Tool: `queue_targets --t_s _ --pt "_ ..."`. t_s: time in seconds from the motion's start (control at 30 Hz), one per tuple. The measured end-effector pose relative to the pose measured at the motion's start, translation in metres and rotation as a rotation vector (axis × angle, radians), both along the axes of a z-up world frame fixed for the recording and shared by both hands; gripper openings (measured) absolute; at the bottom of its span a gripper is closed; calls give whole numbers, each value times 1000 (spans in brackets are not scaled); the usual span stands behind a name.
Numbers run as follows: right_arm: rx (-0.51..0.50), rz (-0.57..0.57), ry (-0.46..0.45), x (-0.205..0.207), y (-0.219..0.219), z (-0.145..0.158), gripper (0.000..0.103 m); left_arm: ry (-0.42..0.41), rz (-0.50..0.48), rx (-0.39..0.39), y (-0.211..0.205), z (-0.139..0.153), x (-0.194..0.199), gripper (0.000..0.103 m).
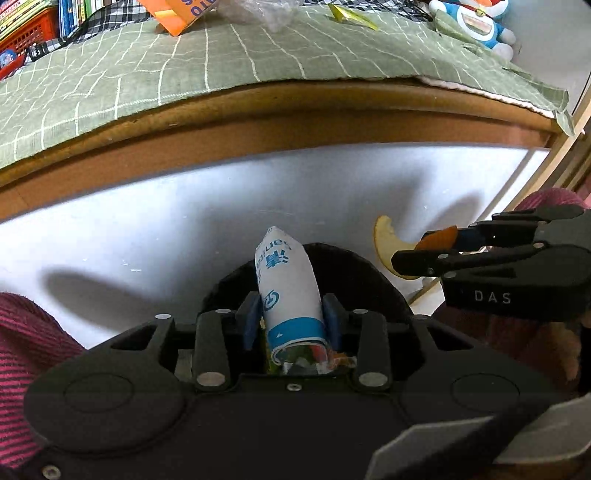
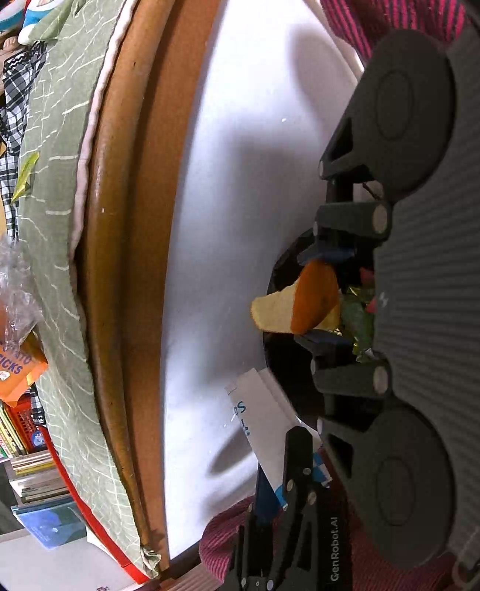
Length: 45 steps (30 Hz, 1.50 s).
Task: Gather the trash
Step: 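Lower tube and peel into the black bin and open both tools, then move both open tools back over the orange box and plastic bag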
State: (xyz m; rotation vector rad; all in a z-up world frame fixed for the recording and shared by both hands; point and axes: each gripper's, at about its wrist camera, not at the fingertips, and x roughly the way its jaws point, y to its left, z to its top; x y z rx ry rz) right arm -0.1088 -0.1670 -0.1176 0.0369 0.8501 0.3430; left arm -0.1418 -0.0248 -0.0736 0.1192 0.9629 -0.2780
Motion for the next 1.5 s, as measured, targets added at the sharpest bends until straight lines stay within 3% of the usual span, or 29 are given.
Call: queue_targets --t_s 0.1,0.17,0.5,0.67,0.93,1.03,1.2,1.33,1.5 --pt "9 1 -6 0 -1 2 59 -8 -2 11 -2 0 0 41" --pt "11 0 -9 0 -1 3 60 -17 -3 15 -3 1 0 40" --pt "33 -1 -51 -2 -9 20 62 -87 -1 23 -2 21 -1 57" --pt "59 1 -134 3 -17 50 65 -208 2 12 3 54 8 79" --pt "90 -46 -249 38 -30 92 67 -411 85 6 11 104 55 88" --pt "108 -53 -269 52 -37 102 67 -450 136 -43 20 120 79 90" --pt "148 -59 -281 69 -42 118 69 -476 231 -211 39 140 120 95" --pt "131 -32 -300 74 -41 125 78 -425 303 -327 55 145 159 96" --pt "70 1 -337 74 -33 130 83 -373 370 -364 60 137 198 96"
